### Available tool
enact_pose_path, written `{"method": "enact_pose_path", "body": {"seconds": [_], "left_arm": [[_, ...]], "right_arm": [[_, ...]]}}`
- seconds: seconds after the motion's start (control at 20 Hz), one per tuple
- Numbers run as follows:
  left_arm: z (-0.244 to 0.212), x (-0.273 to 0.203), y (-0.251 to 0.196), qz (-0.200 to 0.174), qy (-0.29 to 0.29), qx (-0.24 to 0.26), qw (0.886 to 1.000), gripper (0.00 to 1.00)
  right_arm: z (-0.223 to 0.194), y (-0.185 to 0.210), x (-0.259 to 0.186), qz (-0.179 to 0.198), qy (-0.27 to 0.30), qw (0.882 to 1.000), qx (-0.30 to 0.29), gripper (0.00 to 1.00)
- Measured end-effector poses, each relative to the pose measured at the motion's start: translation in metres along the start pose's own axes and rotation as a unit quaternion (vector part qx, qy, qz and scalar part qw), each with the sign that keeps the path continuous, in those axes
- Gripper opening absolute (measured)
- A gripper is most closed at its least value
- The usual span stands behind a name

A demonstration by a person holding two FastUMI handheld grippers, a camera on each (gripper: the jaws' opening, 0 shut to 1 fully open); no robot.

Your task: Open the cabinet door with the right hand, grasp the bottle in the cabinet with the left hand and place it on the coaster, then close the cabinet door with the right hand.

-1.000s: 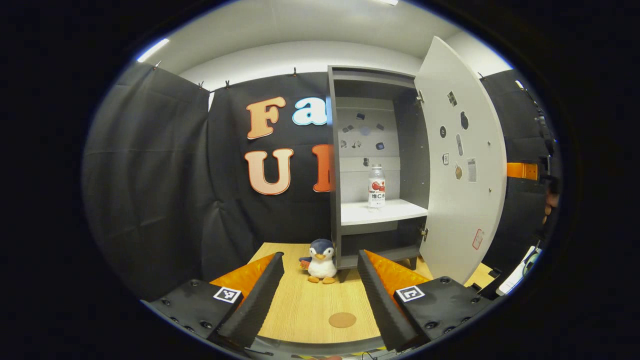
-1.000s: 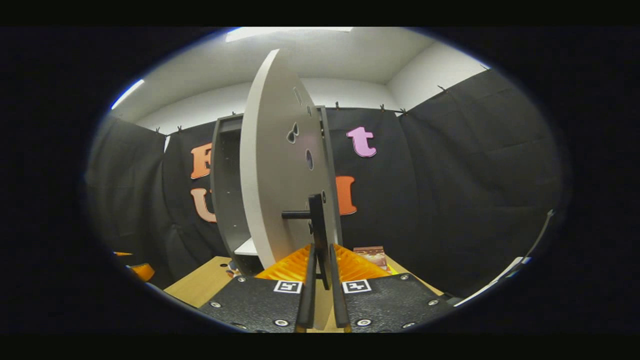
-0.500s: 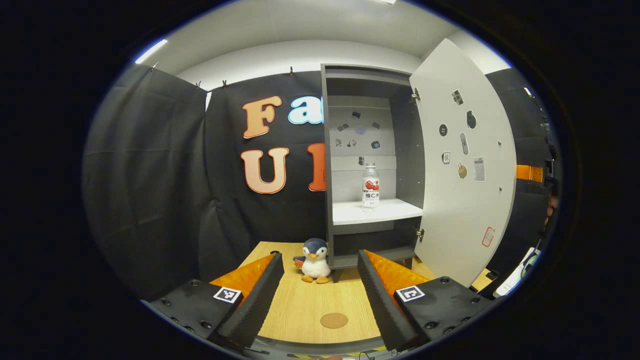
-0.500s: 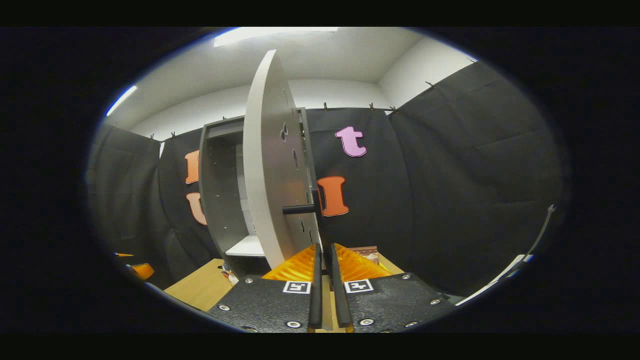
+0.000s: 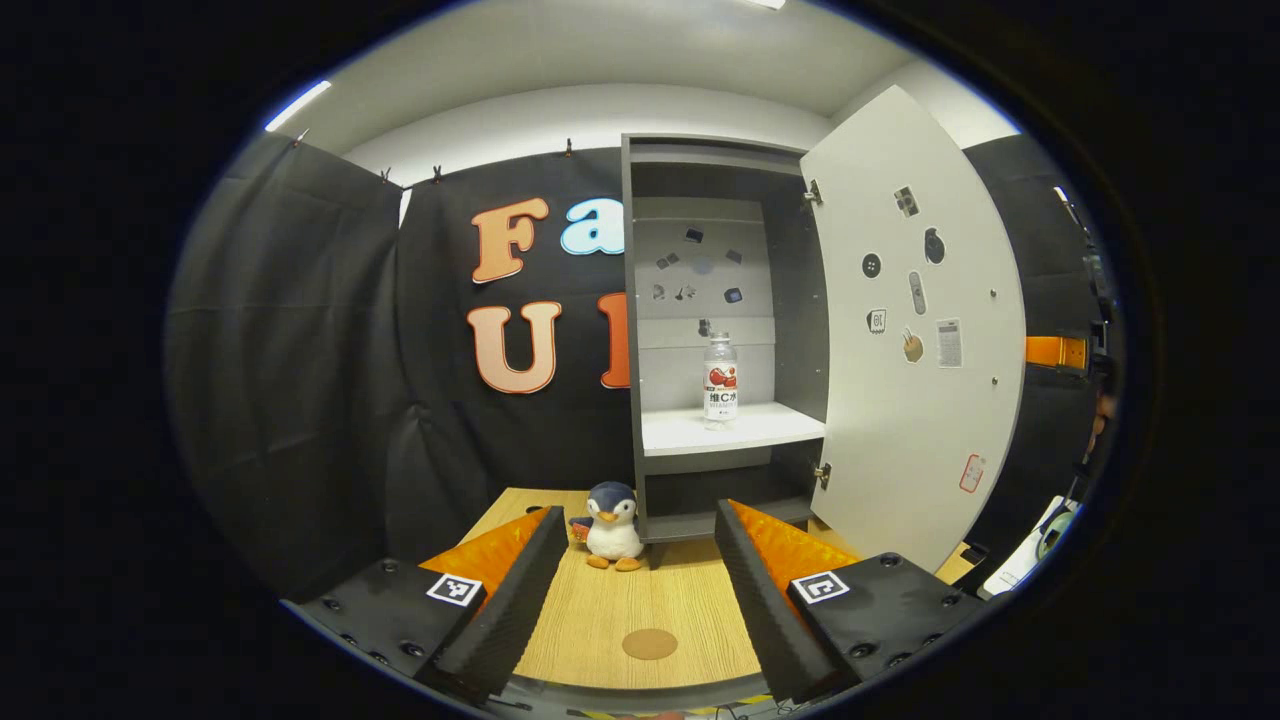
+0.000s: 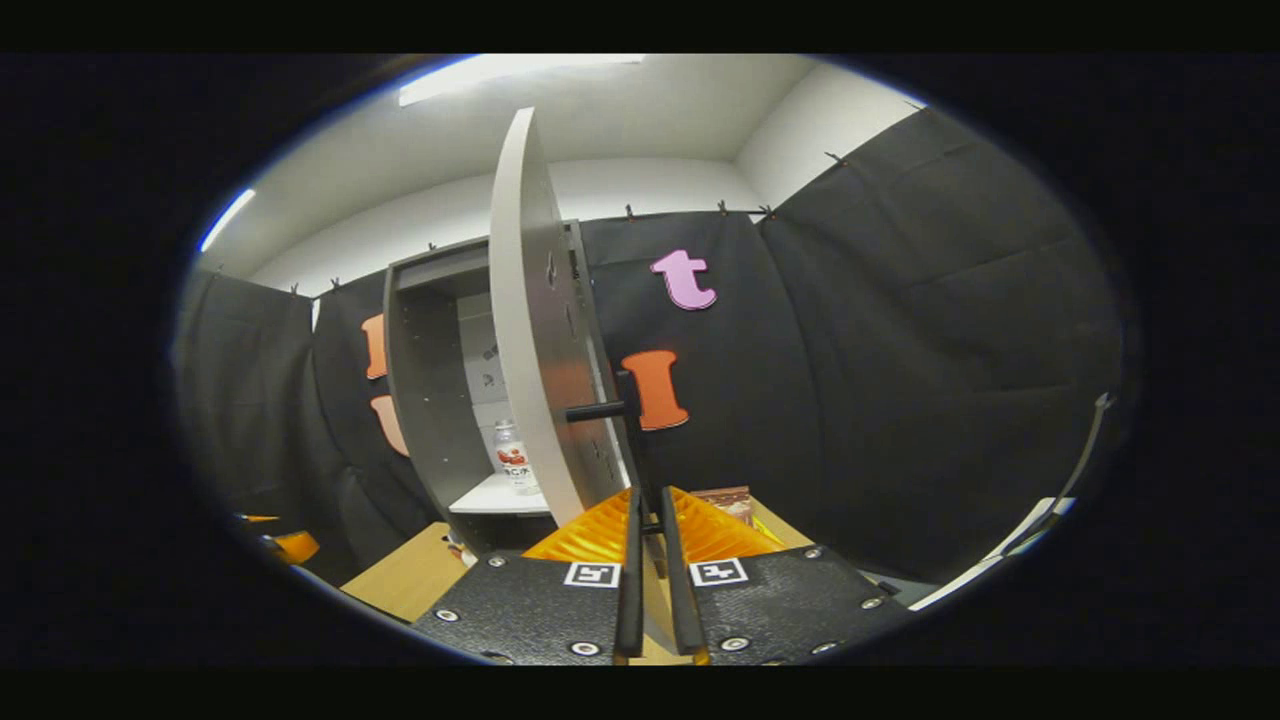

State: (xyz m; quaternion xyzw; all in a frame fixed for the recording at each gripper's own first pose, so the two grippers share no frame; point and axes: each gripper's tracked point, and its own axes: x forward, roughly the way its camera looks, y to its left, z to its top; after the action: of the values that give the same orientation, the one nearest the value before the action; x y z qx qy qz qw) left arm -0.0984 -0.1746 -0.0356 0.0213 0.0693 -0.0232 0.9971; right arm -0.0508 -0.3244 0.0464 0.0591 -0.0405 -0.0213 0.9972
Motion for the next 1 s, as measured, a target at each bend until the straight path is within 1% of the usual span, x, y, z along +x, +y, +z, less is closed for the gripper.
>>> {"method": "enact_pose_path", "body": {"seconds": [0.05,0.2,0.25,0.35,0.4,0.45,0.5,0.55,0.6,0.75,0.8,0.85,0.9,1.0], "left_arm": [[0.001,0.003,-0.001,-0.001,0.000,0.001,1.000,0.97],[0.004,0.022,-0.006,-0.011,-0.002,-0.004,1.000,0.96],[0.004,0.031,-0.008,-0.015,-0.002,-0.005,1.000,0.94],[0.007,0.053,-0.015,-0.027,-0.003,-0.012,1.000,0.94],[0.008,0.069,-0.019,-0.035,-0.005,-0.017,0.999,0.96],[0.011,0.083,-0.025,-0.044,-0.009,-0.021,0.999,0.96],[0.014,0.099,-0.031,-0.052,-0.012,-0.024,0.998,0.96],[0.019,0.118,-0.039,-0.063,-0.018,-0.027,0.998,0.96],[0.024,0.135,-0.046,-0.073,-0.023,-0.030,0.997,0.99],[0.034,0.186,-0.074,-0.105,-0.030,-0.038,0.993,0.96],[0.039,0.206,-0.080,-0.111,-0.035,-0.040,0.992,0.95],[0.045,0.225,-0.083,-0.114,-0.042,-0.039,0.992,0.94],[0.048,0.242,-0.086,-0.115,-0.045,-0.038,0.992,0.94],[0.052,0.276,-0.094,-0.124,-0.044,-0.046,0.990,0.95]], "right_arm": [[0.003,0.003,-0.005,0.002,-0.007,1.000,0.000,0.11],[0.010,0.017,-0.025,0.005,-0.020,1.000,-0.013,0.11],[0.009,0.023,-0.031,0.007,-0.021,1.000,-0.016,0.11],[0.010,0.042,-0.040,0.016,-0.023,1.000,-0.013,0.11],[0.009,0.055,-0.046,0.025,-0.023,0.999,-0.015,0.11],[0.008,0.067,-0.049,0.031,-0.023,0.999,-0.020,0.11],[0.007,0.078,-0.049,0.034,-0.027,0.999,-0.027,0.00],[0.007,0.090,-0.050,0.037,-0.031,0.998,-0.035,0.00],[0.006,0.100,-0.047,0.039,-0.032,0.998,-0.041,0.14],[-0.003,0.129,-0.027,0.043,-0.021,0.998,-0.041,0.16],[-0.004,0.138,-0.018,0.043,-0.024,0.998,-0.034,0.29],[-0.003,0.142,-0.006,0.038,-0.025,0.999,-0.028,0.47],[-0.008,0.144,0.006,0.029,-0.024,0.999,-0.023,0.57],[-0.023,0.143,0.026,0.009,-0.006,1.000,-0.016,0.66]]}}
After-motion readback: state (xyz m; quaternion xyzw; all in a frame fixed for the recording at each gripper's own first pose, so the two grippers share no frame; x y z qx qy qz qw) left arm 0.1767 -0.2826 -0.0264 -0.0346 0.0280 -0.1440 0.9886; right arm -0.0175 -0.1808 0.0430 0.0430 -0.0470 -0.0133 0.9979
